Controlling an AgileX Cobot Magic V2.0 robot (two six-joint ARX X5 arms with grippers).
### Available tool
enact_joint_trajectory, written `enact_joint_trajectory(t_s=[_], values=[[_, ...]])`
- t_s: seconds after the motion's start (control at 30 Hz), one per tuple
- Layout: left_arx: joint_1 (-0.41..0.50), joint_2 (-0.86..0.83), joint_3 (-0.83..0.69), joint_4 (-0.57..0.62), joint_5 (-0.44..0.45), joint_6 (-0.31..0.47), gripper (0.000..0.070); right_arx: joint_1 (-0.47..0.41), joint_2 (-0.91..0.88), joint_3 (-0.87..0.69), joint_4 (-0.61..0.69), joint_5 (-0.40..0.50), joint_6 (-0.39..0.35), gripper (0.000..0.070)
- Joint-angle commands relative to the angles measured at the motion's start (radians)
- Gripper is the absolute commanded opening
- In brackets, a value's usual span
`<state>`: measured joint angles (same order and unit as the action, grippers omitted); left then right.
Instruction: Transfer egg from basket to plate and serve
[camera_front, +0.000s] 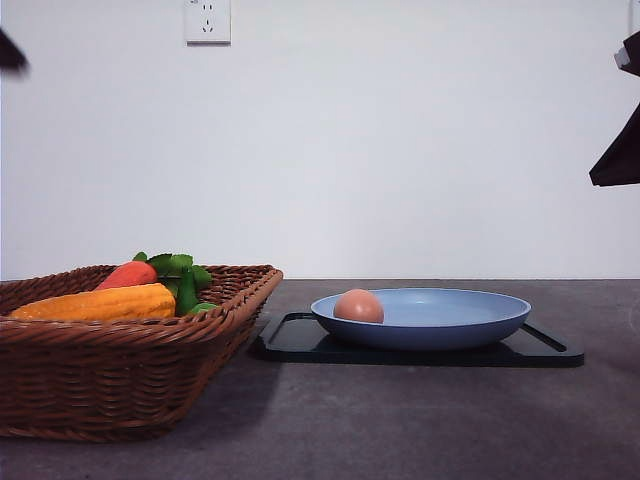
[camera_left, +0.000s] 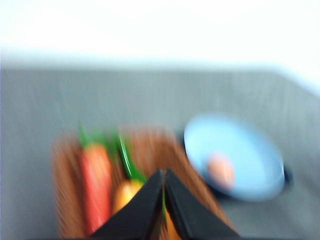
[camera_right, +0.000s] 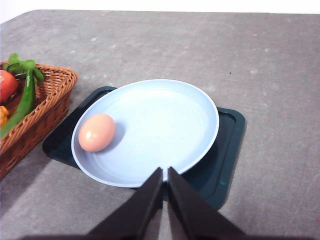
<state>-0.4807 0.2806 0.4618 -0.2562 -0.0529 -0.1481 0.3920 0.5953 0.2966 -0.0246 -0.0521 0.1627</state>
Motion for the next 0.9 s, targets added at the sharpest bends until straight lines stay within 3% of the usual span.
enact_joint_trajectory(t_s=[0.0,0.17,0.4,0.87], values=[[0.027,-0.062,-0.003,0.010,0.000,0.108,0.0000,0.005,0.003,0.006,0.010,0.001,0.013,0.0000],[0.176,-0.193,-0.068,0.010,0.000,0.169,0.0000,0.005,0.003,0.006,0.010,0.001,0.013,0.0000],[0.335,-0.273,-0.224,0.021,0.000,0.166,0.0000,0.005,0.003,0.006,0.010,0.001,0.013,0.0000],[0.388,-0.278,-0.426,0.041,0.000,0.151,0.0000,0.005,0.003,0.006,0.011,0.001,0.013,0.0000]])
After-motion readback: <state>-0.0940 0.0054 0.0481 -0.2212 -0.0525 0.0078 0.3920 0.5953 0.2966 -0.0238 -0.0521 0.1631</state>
